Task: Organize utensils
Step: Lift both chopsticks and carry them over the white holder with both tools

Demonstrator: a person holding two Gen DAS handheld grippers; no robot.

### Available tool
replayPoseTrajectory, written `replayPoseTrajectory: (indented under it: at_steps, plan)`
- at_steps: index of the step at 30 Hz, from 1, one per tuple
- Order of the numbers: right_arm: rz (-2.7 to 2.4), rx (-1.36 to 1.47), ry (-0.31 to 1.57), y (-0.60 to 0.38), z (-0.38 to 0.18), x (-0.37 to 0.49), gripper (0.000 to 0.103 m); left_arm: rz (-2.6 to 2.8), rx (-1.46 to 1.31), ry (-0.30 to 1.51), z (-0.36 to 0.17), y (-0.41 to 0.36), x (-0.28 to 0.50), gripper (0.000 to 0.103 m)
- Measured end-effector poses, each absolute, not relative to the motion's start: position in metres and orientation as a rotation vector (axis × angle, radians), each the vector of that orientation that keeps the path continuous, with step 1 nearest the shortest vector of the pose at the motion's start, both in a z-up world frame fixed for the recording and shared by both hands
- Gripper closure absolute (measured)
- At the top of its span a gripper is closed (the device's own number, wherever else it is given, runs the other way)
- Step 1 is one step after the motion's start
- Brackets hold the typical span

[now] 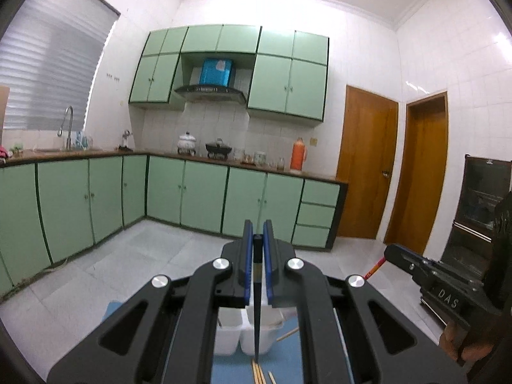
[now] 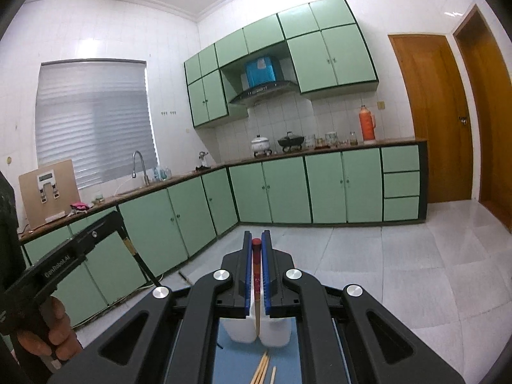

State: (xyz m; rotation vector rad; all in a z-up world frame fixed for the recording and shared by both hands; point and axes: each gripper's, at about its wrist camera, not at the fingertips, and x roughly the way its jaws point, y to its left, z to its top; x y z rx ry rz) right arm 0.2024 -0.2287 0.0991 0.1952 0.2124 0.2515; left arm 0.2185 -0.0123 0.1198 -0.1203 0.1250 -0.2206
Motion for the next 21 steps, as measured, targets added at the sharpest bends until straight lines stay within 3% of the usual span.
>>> replayPoseTrajectory:
  at_steps: [10,21]
  plan:
    - [0.218,0.178,0.202,-0.218,0.105,0.256,0.097,-0.173,-0.139,0.069,0.136,-0.013,0.275,0.098]
    - [0.214,0.130,0.291,-0.200,0.072,0.309,0.097,-0.138,-0.156,0.168,0.085,-0.007,0.345,0.098]
